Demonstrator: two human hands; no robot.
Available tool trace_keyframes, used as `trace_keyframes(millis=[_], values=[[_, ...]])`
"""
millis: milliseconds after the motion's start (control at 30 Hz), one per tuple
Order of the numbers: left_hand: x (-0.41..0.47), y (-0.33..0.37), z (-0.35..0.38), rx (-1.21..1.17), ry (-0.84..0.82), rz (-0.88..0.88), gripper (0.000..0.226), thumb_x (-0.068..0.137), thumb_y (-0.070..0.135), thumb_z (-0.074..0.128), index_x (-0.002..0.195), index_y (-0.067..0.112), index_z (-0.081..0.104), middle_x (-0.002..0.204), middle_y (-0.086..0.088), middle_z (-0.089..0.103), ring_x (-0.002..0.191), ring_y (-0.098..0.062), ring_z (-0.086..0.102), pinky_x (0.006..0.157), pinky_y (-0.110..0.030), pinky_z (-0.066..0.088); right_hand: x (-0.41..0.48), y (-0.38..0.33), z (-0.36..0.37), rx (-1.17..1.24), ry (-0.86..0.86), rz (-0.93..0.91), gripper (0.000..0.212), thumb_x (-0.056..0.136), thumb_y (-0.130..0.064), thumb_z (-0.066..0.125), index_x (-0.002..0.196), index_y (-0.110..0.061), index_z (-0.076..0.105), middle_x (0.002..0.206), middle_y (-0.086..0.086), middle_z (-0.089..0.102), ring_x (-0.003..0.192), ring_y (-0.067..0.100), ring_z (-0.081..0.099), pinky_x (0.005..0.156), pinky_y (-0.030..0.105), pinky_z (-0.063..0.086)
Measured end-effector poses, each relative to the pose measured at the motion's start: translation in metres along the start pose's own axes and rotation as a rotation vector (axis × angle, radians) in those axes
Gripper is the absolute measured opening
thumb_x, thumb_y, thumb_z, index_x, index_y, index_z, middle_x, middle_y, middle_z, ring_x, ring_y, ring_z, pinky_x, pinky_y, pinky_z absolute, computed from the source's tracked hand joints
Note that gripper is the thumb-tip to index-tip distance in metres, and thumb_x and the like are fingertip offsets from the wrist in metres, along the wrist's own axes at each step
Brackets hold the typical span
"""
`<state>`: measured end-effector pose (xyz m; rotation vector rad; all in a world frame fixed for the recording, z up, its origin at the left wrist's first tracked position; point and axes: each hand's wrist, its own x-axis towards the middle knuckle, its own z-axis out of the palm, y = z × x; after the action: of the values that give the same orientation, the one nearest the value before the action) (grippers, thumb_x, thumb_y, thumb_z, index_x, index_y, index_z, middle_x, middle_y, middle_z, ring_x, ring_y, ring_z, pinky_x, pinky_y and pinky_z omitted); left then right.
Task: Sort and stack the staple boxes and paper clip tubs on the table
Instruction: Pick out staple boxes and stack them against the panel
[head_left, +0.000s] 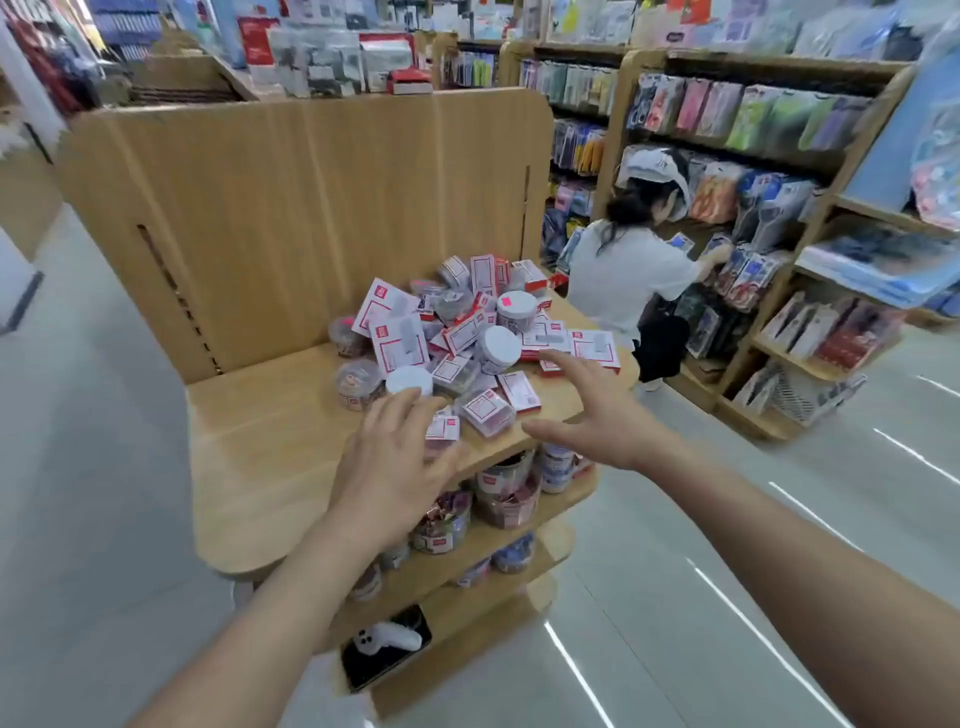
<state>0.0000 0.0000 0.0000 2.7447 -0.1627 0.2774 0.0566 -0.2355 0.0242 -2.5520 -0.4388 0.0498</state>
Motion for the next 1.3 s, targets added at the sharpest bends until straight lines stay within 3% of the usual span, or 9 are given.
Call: trace_keyframes(millis=[233,400,500,633,767,900,1067,1167,1300], values=[[0.087,0.034,0.047,0.100,-0.063,0.148,0.051,0.092,0.045,0.046,0.140,0.028,0.039,0.152,0.003,0.029,0.139,-0.020,0.022,0.107,-0.040,0.029,0.087,0.081,-0.019,-0.194,-0.008,0.186,0.113,0.046,-0.082,0.055,0.144,-0.045,0.012,0.150,0.003,0.023,0.139,0.029,0.018,0.113,0.050,0.023],[0.146,0.055,0.063,0.240,-0.017,0.302,0.060,0.082,0.031,0.059,0.139,0.020,0.042,0.148,-0.004,0.039,0.136,-0.027,0.034,0.107,-0.045,0.032,0.131,0.129,-0.036,-0.287,-0.185,0.158,0.132,0.043,-0.084,0.059,0.148,-0.036,-0.004,0.151,0.001,0.018,0.140,0.028,0.020,0.113,0.047,0.026],[0.180,0.074,0.077,0.348,-0.006,0.385,0.061,0.069,0.022,0.068,0.128,0.014,0.054,0.135,-0.009,0.054,0.127,-0.029,0.047,0.101,-0.050,0.041,0.148,0.152,-0.039,-0.261,-0.309,0.081,0.128,0.054,-0.069,0.072,0.148,-0.037,-0.009,0.157,-0.003,0.012,0.142,0.025,0.019,0.113,0.043,0.026],[0.215,0.099,0.099,0.558,-0.068,0.366,0.066,0.060,0.023,0.075,0.123,0.011,0.061,0.130,-0.010,0.059,0.123,-0.027,0.053,0.104,-0.054,0.036,0.167,0.172,-0.040,-0.305,-0.322,-0.111,0.111,0.066,-0.057,0.071,0.151,-0.024,0.009,0.149,-0.001,0.031,0.134,0.023,0.031,0.107,0.041,0.034],[0.235,0.119,0.107,0.664,-0.296,0.242,0.070,0.087,0.026,0.050,0.148,0.011,0.019,0.156,-0.014,0.021,0.145,-0.028,0.013,0.112,-0.057,-0.008,0.177,0.188,-0.045,-0.341,-0.349,-0.275,0.102,0.064,-0.056,0.069,0.147,-0.023,0.020,0.128,-0.001,0.041,0.119,0.022,0.040,0.098,0.036,0.041],[0.251,0.129,0.104,0.677,-0.421,0.101,0.079,0.087,0.033,0.050,0.149,0.012,0.006,0.157,-0.013,0.014,0.146,-0.027,0.003,0.111,-0.062,-0.011,0.187,0.198,-0.053,-0.309,-0.357,-0.337,0.098,0.062,-0.054,0.068,0.144,-0.024,0.023,0.117,-0.002,0.038,0.108,0.019,0.039,0.089,0.028,0.039],[0.262,0.128,0.099,0.656,-0.446,0.089,0.075,0.081,0.029,0.062,0.143,0.009,0.026,0.140,-0.007,0.042,0.139,-0.023,0.022,0.108,-0.065,-0.009,0.182,0.201,-0.051,-0.152,-0.320,-0.153,0.107,0.055,-0.078,0.062,0.141,-0.026,0.024,0.119,0.000,0.039,0.113,0.021,0.041,0.090,0.037,0.044],[0.261,0.126,0.097,0.627,-0.377,0.171,0.063,0.075,0.021,0.062,0.134,0.013,0.041,0.126,-0.002,0.051,0.130,-0.021,0.034,0.109,-0.060,-0.012,0.170,0.202,-0.046,-0.163,-0.324,-0.087,0.120,0.050,-0.091,0.046,0.146,-0.027,0.011,0.121,0.000,0.037,0.114,0.024,0.042,0.091,0.039,0.044],[0.250,0.117,0.098,0.524,-0.184,0.338,0.061,0.066,0.013,0.067,0.124,0.015,0.048,0.122,-0.003,0.055,0.120,-0.023,0.049,0.114,-0.048,0.009,0.163,0.210,-0.048,-0.130,-0.431,-0.152,0.133,0.050,-0.079,0.067,0.147,-0.032,-0.012,0.128,-0.002,0.027,0.117,0.023,0.043,0.091,0.038,0.047]])
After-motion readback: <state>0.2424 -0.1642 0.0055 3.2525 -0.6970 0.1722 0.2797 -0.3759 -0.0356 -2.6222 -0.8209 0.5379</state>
